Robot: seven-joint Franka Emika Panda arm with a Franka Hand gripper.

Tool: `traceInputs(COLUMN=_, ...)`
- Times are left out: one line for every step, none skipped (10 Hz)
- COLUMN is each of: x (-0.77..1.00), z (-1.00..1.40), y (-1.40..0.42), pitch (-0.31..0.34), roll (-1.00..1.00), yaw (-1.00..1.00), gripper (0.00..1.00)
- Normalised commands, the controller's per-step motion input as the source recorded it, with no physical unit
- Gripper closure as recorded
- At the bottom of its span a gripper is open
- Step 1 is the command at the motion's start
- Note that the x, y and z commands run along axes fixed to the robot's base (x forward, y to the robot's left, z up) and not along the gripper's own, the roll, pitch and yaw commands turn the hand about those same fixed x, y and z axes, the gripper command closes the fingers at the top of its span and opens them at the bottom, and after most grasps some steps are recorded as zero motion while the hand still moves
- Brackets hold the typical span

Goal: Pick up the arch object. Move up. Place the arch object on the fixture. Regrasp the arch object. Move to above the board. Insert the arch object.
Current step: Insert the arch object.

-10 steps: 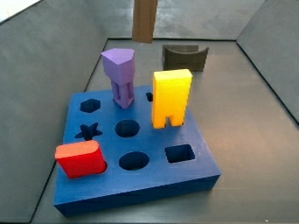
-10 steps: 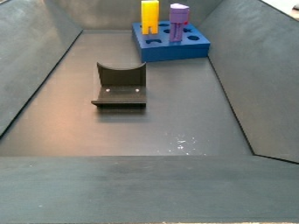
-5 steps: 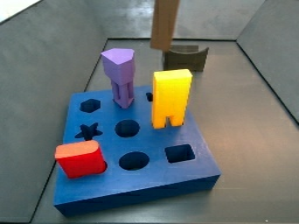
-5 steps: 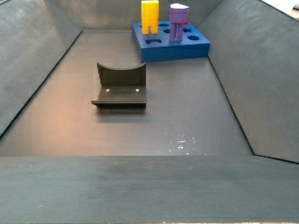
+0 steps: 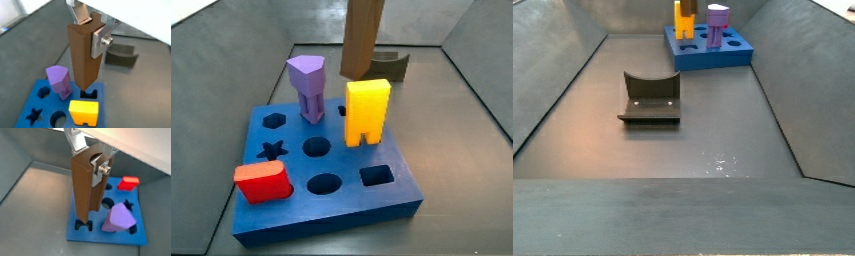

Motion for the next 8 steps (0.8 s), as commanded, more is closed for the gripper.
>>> traceInputs(x=0.00, z=-0.35, y=0.00, pitch=0.000, roll=0.00, yaw=-1.00, gripper=1.00)
traceInputs(x=0.00, z=-0.25, y=0.00, pitch=0.000, roll=0.00, yaw=-1.00, gripper=1.00)
traceInputs(x=-0.06, z=-0.03, y=0.00, pitch=0.000, roll=0.00, yaw=-0.05, gripper=1.00)
traceInputs(x=-0.15, z=-0.18, y=0.08, pitch=0.000, roll=0.00, yaw=-0.81, gripper=1.00)
traceInputs(x=-0.09, z=-0.17, y=0.00, pitch=0.000, roll=0.00, yaw=-0.97, gripper=1.00)
traceInputs(x=-0.07, z=-0.17, y=0.00, pitch=0.000, roll=0.00, yaw=-0.99, gripper=1.00)
traceInputs(x=-0.09, z=-0.18, y=0.00, pitch=0.000, roll=0.00, yaw=-0.98, gripper=1.00)
traceInputs(x=-0.05, z=-0.19, y=0.00, pitch=0.000, roll=0.00, yaw=-1.00, gripper=1.00)
